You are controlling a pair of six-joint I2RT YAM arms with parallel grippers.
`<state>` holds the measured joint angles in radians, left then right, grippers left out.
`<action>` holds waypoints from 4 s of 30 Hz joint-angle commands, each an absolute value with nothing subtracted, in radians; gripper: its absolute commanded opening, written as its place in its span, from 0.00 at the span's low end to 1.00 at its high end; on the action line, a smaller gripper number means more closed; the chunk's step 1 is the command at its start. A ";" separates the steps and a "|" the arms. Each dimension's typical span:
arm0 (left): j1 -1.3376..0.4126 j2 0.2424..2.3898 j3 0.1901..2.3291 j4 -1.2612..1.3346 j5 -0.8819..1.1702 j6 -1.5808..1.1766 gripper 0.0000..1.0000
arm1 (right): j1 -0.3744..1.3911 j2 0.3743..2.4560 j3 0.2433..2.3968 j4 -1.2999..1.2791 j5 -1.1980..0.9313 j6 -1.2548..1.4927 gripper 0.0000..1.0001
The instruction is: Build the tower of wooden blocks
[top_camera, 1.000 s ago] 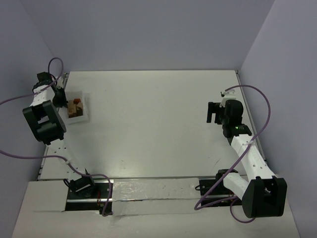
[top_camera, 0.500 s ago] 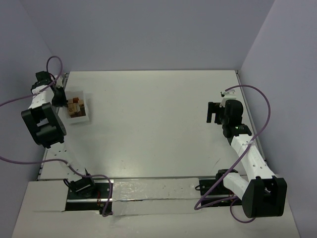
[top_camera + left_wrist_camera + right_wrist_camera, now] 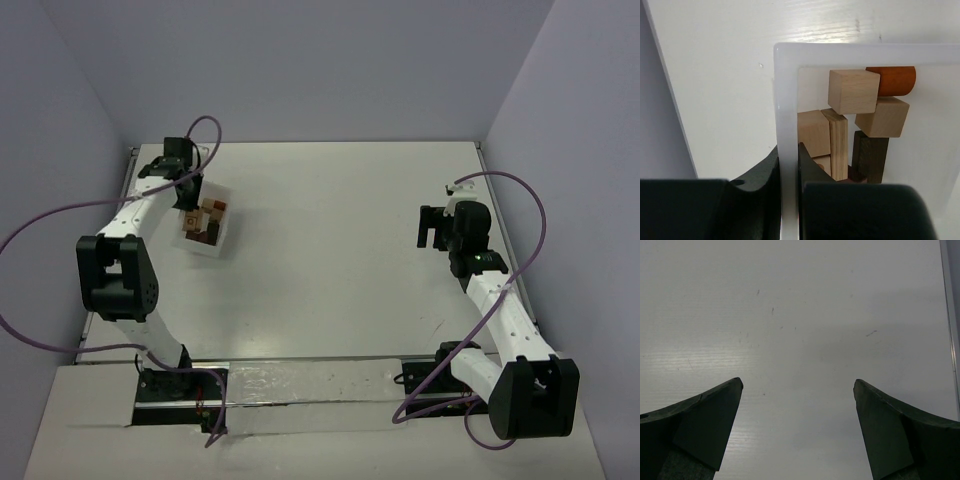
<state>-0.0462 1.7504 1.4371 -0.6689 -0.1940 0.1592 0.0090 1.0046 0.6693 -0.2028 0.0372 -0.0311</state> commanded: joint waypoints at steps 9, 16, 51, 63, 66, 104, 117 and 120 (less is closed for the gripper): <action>-0.390 1.715 1.384 -0.554 -0.746 0.078 0.00 | 0.018 1.000 0.716 -0.201 0.023 -0.022 1.00; -0.563 1.733 1.301 -0.442 -1.003 0.063 0.00 | 0.017 1.009 0.717 -0.201 0.027 -0.025 1.00; -0.968 1.910 1.126 -0.120 -1.423 0.430 0.00 | 0.008 1.040 0.742 -0.209 0.107 -0.004 1.00; -1.026 1.908 1.030 0.143 -1.441 0.674 0.00 | 0.008 1.053 0.744 -0.211 0.104 -0.005 1.00; -1.039 1.914 1.035 0.137 -1.439 0.679 0.00 | 0.008 1.055 0.744 -0.213 0.109 -0.007 1.00; -1.033 2.005 0.861 1.255 -1.438 1.556 0.00 | -0.035 1.035 0.742 -0.221 0.096 -0.006 1.00; -0.996 2.040 0.878 1.402 -1.425 1.693 0.00 | -0.035 1.048 0.747 -0.224 0.095 -0.005 1.00; -1.031 2.032 0.862 1.394 -1.422 1.672 0.00 | -0.036 1.052 0.750 -0.224 0.094 -0.002 1.00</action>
<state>-1.0127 2.0352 0.8549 1.2559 -1.4216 1.6312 -0.0269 1.0571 0.7013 -0.2314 0.0879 -0.0154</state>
